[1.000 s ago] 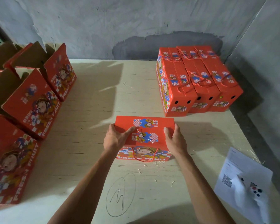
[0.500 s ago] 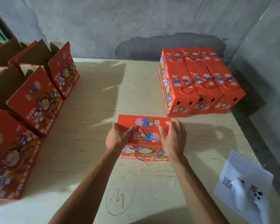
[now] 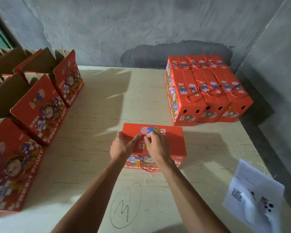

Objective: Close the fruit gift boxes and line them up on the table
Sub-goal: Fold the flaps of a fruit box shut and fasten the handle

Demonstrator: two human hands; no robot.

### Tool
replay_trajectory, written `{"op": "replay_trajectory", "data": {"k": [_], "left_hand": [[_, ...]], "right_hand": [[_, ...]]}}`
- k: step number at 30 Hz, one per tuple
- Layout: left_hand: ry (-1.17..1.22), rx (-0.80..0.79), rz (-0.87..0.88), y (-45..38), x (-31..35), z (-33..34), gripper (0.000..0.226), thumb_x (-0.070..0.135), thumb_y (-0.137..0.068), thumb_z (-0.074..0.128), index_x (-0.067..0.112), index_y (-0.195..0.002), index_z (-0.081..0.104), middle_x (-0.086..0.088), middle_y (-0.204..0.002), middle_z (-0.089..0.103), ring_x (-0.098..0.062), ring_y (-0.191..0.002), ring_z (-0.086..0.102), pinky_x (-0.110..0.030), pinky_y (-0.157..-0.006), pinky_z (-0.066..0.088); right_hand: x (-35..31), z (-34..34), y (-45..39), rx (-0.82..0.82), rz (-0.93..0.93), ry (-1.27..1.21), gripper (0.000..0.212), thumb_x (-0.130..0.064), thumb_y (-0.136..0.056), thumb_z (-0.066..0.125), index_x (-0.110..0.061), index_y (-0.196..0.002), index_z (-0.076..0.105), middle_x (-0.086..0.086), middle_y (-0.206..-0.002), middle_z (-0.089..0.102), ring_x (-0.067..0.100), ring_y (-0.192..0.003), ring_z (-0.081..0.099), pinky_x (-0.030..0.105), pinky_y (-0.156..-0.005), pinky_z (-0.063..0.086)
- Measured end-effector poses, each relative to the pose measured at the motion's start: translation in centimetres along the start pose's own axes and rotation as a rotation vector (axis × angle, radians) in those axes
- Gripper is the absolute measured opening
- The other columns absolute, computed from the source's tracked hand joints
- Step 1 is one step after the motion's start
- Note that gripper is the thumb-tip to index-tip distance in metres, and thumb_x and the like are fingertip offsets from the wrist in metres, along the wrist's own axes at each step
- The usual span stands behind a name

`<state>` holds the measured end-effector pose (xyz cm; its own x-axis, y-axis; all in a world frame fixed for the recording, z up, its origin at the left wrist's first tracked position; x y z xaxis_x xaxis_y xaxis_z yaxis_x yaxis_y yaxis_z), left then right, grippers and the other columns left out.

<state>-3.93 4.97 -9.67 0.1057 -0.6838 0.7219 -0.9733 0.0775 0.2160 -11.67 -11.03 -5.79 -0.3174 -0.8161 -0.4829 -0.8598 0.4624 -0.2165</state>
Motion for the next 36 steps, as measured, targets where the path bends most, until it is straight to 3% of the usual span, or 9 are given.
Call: {"op": "replay_trajectory", "data": {"k": [5,9,17,21,23,26,29,31,36], "left_hand": [[0.018,0.009,-0.008,0.0,-0.1,-0.1,0.088,0.096,-0.059,0.062,0.025,-0.111,0.058,0.003,-0.104,0.073,-0.023,-0.094,0.070,-0.043,-0.085,0.058],[0.030,0.010,-0.004,-0.1,-0.1,0.0,0.088,0.096,-0.058,0.063,0.026,-0.111,0.059,0.004,-0.103,0.073,-0.023,-0.093,0.071,-0.043,-0.085,0.059],[0.033,0.031,0.008,-0.1,-0.1,-0.1,0.089,0.097,-0.055,0.061,0.026,-0.109,0.062,0.004,-0.101,0.074,-0.024,-0.091,0.071,-0.040,-0.080,0.057],[0.026,0.040,0.008,0.1,0.2,-0.1,0.089,0.097,-0.054,0.060,0.027,-0.109,0.062,0.002,-0.103,0.074,-0.026,-0.092,0.071,-0.042,-0.083,0.058],[0.032,0.037,0.005,0.2,0.3,-0.1,0.088,0.097,-0.053,0.060,0.028,-0.107,0.061,0.001,-0.103,0.074,-0.027,-0.092,0.071,-0.043,-0.084,0.059],[0.041,0.030,0.008,0.3,0.4,-0.1,0.090,0.097,-0.053,0.061,0.027,-0.109,0.061,0.001,-0.102,0.074,-0.025,-0.090,0.071,-0.044,-0.083,0.060],[0.045,0.019,0.006,0.5,0.6,0.0,0.093,0.096,-0.053,0.062,0.025,-0.114,0.062,0.000,-0.103,0.074,-0.025,-0.089,0.072,-0.045,-0.083,0.061],[0.038,0.021,0.004,0.6,0.6,-0.1,0.096,0.096,-0.053,0.061,0.023,-0.116,0.062,-0.001,-0.104,0.074,-0.025,-0.088,0.072,-0.045,-0.083,0.061],[0.039,0.019,-0.006,0.6,0.5,-0.2,0.095,0.097,-0.052,0.061,0.025,-0.114,0.062,0.000,-0.102,0.074,-0.025,-0.088,0.072,-0.046,-0.083,0.061]], "right_hand": [[1.3,-1.1,-0.3,0.049,0.071,-0.203,0.015,-0.019,-0.101,0.062,-0.007,-0.092,0.064,0.006,-0.095,0.069,0.026,-0.084,0.065,0.041,-0.074,0.052],[3.4,-3.5,-1.1,0.162,0.154,-0.326,0.021,-0.026,-0.103,0.060,-0.008,-0.098,0.068,0.004,-0.097,0.073,0.021,-0.086,0.067,0.037,-0.075,0.053],[10.6,-9.6,-1.5,0.478,0.378,-0.541,0.026,-0.034,-0.102,0.062,-0.010,-0.101,0.070,0.005,-0.083,0.072,0.018,-0.072,0.065,0.038,-0.067,0.055],[13.4,-11.6,-0.9,0.607,0.470,-0.761,0.024,-0.031,-0.106,0.054,-0.008,-0.109,0.061,0.012,-0.102,0.073,0.024,-0.092,0.072,0.038,-0.074,0.061],[14.3,-11.9,-1.2,0.586,0.508,-0.888,0.023,-0.030,-0.109,0.046,-0.010,-0.116,0.055,0.007,-0.114,0.071,0.020,-0.107,0.071,0.027,-0.081,0.060],[14.5,-10.4,-2.0,0.446,0.585,-1.376,0.024,-0.030,-0.112,0.040,-0.007,-0.117,0.045,0.012,-0.108,0.075,0.027,-0.099,0.076,0.039,-0.082,0.063],[15.0,-9.7,-1.5,0.458,0.644,-1.302,0.016,-0.025,-0.110,0.045,-0.010,-0.110,0.050,0.016,-0.098,0.075,0.024,-0.080,0.077,0.036,-0.069,0.064],[15.9,-9.3,-0.8,0.497,0.672,-1.180,0.013,-0.020,-0.109,0.047,-0.009,-0.112,0.053,0.013,-0.103,0.073,0.017,-0.072,0.075,0.030,-0.063,0.063],[19.3,-11.4,0.8,0.763,0.686,-1.040,0.015,-0.017,-0.109,0.046,-0.005,-0.115,0.053,0.013,-0.118,0.067,0.016,-0.074,0.071,0.028,-0.065,0.062]]}}
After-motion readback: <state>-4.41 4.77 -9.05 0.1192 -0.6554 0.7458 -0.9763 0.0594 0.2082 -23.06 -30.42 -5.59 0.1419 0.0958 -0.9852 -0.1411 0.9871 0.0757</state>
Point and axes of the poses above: each hand's wrist, its own y-axis away from the middle knuckle, its own z-axis out of the palm, x = y × z, the point moved 7 cm from there along -y, towards the middle knuckle
